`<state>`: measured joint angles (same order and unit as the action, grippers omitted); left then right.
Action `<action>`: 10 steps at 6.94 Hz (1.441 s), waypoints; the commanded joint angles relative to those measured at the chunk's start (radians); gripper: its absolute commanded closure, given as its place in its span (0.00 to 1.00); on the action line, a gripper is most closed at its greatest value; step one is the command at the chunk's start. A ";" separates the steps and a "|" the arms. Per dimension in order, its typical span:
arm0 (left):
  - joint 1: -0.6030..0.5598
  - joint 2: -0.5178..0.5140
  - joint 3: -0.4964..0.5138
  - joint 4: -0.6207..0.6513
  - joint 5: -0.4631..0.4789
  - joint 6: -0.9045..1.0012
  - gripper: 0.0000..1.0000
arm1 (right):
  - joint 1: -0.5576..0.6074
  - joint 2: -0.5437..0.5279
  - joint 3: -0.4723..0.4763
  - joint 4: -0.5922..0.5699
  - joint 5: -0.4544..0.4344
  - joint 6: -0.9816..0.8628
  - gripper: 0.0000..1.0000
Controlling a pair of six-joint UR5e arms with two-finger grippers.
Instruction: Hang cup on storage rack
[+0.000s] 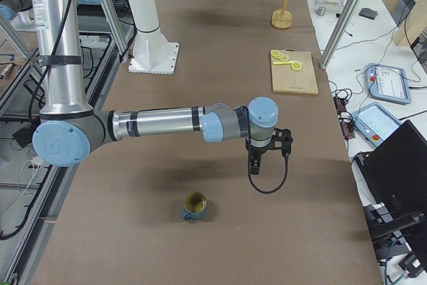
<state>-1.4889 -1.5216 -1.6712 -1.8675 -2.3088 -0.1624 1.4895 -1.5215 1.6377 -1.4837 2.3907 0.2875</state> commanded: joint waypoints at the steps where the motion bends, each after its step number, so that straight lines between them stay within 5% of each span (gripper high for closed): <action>1: -0.001 0.000 -0.005 0.008 0.000 -0.002 0.01 | 0.000 -0.003 -0.001 0.000 -0.001 -0.001 0.00; 3: -0.001 0.000 -0.007 0.008 0.002 -0.002 0.01 | 0.000 -0.005 -0.022 0.000 0.005 -0.022 0.00; 10: 0.001 0.001 -0.007 0.008 -0.007 -0.003 0.01 | 0.069 -0.235 -0.010 0.025 -0.027 -0.606 0.00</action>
<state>-1.4888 -1.5215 -1.6770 -1.8592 -2.3111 -0.1657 1.5557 -1.7158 1.6239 -1.4653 2.3703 -0.2467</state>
